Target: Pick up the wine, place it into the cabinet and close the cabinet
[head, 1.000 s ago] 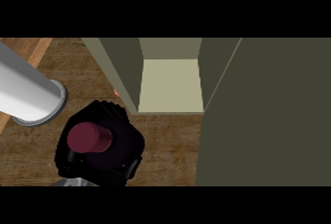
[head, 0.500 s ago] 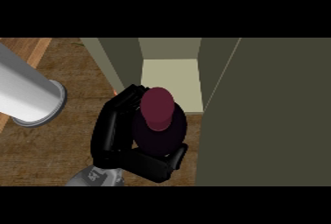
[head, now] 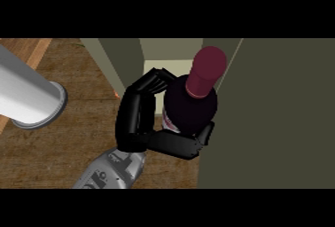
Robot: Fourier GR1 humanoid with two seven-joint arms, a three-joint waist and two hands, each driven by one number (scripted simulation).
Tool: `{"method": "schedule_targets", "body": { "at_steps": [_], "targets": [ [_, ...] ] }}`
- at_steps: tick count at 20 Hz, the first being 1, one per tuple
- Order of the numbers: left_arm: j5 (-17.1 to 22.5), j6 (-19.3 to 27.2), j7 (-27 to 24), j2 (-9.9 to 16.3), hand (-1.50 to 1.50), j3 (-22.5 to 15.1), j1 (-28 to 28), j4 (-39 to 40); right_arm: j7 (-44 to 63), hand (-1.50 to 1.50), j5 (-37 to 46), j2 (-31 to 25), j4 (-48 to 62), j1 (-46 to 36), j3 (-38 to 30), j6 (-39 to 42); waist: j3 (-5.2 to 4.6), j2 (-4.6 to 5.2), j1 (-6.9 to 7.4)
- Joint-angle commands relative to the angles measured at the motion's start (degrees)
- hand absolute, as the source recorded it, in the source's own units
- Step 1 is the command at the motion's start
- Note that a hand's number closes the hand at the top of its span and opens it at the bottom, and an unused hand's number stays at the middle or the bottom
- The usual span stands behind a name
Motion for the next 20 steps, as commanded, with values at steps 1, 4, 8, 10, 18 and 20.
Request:
{"method": "schedule_targets", "body": {
  "at_steps": [1, 4, 8, 10, 18, 20],
  "targets": [
    [-0.17, 5.85, -2.36, -0.01, 1.50, -4.11, -4.31, 4.89, 3.54, -1.50, -5.35, -0.33, -10.44, 3.94, 0.35, 0.46, 0.00, -0.04, -0.57],
    [0.44, 4.07, -1.46, -0.01, 1.50, -0.30, -7.66, 7.87, 2.79, -1.50, -5.30, 0.02, -5.98, 0.66, -0.30, -0.55, 0.00, 0.06, -0.01],
    [1.34, 3.89, -4.85, -0.01, 1.50, -0.68, -3.86, 7.72, 4.48, -1.50, -3.85, 0.08, -9.55, 1.96, 1.70, -0.69, -0.02, -0.02, 0.13],
    [3.19, 6.84, -2.32, -0.01, 1.50, -0.66, -8.02, 8.22, 5.71, -1.50, -2.34, 0.30, -8.23, -2.02, 2.36, -2.74, -0.03, -0.03, 0.14],
    [13.82, 7.78, -19.89, -0.01, 1.50, -2.92, -2.18, 16.34, 3.20, -1.50, -0.70, 1.18, -3.77, -3.69, 2.58, -2.80, -0.06, 0.17, -0.05],
    [12.47, 2.25, -18.40, -0.01, 1.50, 0.30, -3.50, 19.74, 3.62, -1.50, -3.46, -0.72, -4.88, -3.84, -0.49, -1.94, -0.03, 0.13, 0.12]
  ]
}}
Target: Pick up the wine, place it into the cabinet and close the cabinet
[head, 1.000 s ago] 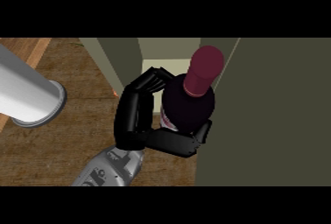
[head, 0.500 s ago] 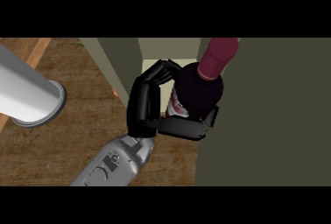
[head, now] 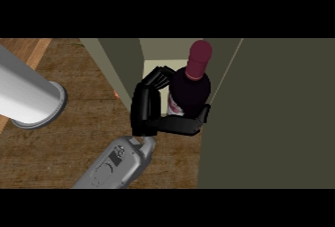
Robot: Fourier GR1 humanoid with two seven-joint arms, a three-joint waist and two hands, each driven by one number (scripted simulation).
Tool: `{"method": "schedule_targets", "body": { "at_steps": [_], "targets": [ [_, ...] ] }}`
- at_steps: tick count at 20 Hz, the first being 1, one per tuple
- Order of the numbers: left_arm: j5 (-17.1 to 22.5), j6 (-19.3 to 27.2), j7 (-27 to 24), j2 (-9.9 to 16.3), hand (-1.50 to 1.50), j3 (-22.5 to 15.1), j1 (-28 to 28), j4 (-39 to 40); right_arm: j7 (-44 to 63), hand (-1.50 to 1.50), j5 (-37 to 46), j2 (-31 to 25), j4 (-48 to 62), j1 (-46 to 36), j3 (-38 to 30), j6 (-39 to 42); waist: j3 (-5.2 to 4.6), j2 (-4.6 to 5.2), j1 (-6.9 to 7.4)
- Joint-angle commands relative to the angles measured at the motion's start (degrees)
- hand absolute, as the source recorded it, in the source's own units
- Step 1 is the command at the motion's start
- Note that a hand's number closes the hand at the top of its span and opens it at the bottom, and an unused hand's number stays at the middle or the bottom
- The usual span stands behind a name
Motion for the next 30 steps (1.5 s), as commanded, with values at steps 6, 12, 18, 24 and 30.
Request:
{"method": "schedule_targets", "body": {
  "at_steps": [6, 12, 18, 24, 30],
  "targets": [
    [-2.92, 1.36, -4.90, -0.01, 1.50, -1.44, -0.29, 8.47, 2.92, -1.50, -6.46, -1.32, -6.55, 0.62, -2.52, -0.18, 0.02, -0.05, 0.10],
    [0.62, 0.05, -13.86, -0.01, 1.50, -0.38, 1.77, 13.23, 3.88, -1.50, -6.83, -1.72, -5.24, -0.83, -3.82, -0.81, -0.01, 0.03, 0.05],
    [2.78, -3.03, -17.90, -0.01, 1.50, 3.57, 0.77, 17.57, 1.22, -1.50, -5.26, -0.02, -6.81, 4.07, -1.49, 0.54, 0.00, -0.01, 0.08],
    [4.21, -2.01, -15.74, -0.01, 1.50, 6.55, -5.01, 21.59, 0.60, -1.50, -5.99, -0.04, -7.21, 4.39, -1.07, 0.85, 0.00, 0.00, -0.17],
    [3.93, -9.77, -16.57, 0.00, 1.50, 11.74, -6.52, 26.68, 1.39, -1.50, -8.21, -0.84, -5.17, 1.40, -3.94, 0.08, 0.02, 0.04, 0.04]
  ]
}}
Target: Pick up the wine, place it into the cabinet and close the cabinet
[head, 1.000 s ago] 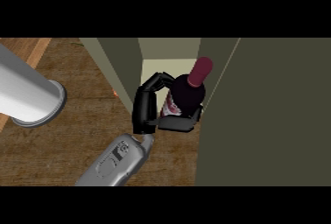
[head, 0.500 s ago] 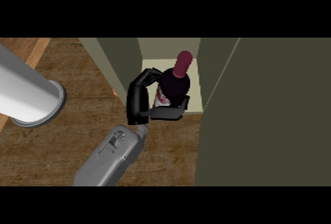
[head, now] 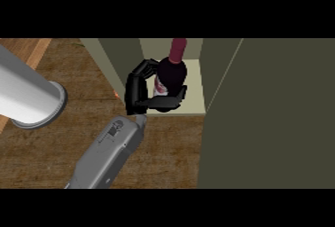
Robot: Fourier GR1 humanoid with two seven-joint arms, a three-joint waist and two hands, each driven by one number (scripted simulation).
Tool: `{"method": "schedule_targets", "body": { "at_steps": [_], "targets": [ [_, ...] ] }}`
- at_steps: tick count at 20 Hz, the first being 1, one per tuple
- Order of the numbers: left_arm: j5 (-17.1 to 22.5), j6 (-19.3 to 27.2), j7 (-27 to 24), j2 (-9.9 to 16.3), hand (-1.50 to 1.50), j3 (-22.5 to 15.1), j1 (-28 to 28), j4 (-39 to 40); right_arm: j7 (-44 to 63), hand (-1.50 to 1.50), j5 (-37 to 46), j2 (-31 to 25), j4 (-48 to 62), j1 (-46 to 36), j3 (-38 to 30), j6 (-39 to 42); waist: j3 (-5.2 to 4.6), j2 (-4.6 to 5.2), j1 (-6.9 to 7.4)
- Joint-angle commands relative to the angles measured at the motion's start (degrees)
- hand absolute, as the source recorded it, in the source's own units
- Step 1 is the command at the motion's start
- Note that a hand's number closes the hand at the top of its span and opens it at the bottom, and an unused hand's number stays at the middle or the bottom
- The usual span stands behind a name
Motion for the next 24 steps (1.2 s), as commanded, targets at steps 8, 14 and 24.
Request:
{"method": "schedule_targets", "body": {
  "at_steps": [8, 14, 24],
  "targets": [
    [4.84, -2.34, -4.37, -0.24, 1.50, 2.71, -8.65, 16.34, 1.26, -1.50, -3.80, 0.78, -5.38, 2.52, 1.28, -0.08, -0.01, 0.22, -0.57],
    [4.06, -4.97, -5.70, 0.78, 1.50, 8.03, -14.39, 23.31, 0.90, -1.50, -4.04, 1.02, -8.29, 5.29, 1.62, 0.50, 0.00, 0.19, -0.65],
    [3.00, -0.31, -14.47, -0.20, 1.50, 11.21, -21.03, 32.89, 2.18, -1.50, -5.36, 0.83, -7.08, 3.43, 1.25, 0.23, -0.02, 0.30, -1.04]
  ]
}}
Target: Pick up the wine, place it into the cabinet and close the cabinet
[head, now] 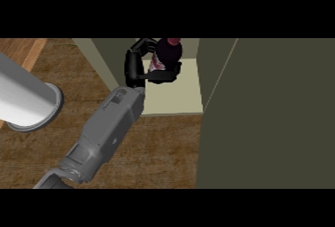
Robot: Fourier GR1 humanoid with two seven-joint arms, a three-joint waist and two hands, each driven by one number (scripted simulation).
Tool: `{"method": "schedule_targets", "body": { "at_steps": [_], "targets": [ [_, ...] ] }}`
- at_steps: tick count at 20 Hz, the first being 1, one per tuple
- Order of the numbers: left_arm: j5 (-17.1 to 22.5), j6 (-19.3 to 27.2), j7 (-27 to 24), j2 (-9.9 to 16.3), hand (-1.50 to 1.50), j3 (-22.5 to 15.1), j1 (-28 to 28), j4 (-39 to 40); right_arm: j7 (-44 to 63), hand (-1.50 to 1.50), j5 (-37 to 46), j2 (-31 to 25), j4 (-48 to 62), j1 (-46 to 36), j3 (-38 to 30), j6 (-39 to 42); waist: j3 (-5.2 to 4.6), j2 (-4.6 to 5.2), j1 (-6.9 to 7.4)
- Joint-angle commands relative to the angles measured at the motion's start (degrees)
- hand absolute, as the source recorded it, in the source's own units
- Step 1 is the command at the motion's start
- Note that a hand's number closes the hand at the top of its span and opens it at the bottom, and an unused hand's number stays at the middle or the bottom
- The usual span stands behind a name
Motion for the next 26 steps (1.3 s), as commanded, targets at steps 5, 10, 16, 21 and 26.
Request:
{"method": "schedule_targets", "body": {
  "at_steps": [5, 10, 16, 21, 26],
  "targets": [
    [3.03, -1.12, -4.14, -0.61, 1.50, 2.97, -3.87, 8.74, 4.58, -1.50, -4.16, 0.32, -4.21, -3.27, 0.28, -2.44, -0.04, 0.28, -0.52],
    [6.44, -4.76, -4.78, 0.11, 1.50, 8.69, -5.40, 11.13, 0.23, -1.50, -4.61, 0.91, -5.69, 3.95, 1.73, 1.19, 0.01, 0.46, -1.19],
    [7.37, -9.17, -6.76, 1.21, 1.50, 10.86, -5.66, 14.90, 1.86, -1.50, -3.73, 1.71, -6.10, 2.23, 2.40, -0.90, -0.04, 0.67, -1.51],
    [6.89, -6.73, -7.75, -0.63, 1.50, 11.07, -7.27, 17.08, 0.38, -1.50, -5.24, 0.10, -3.43, 1.25, 0.62, 0.81, -0.01, 0.64, -1.22],
    [5.79, -7.03, -8.09, 1.80, 1.50, 11.47, -8.04, 19.02, 1.14, -1.50, -2.40, 1.23, -4.23, 1.21, 2.82, -0.48, -0.03, 0.67, -1.22]
  ]
}}
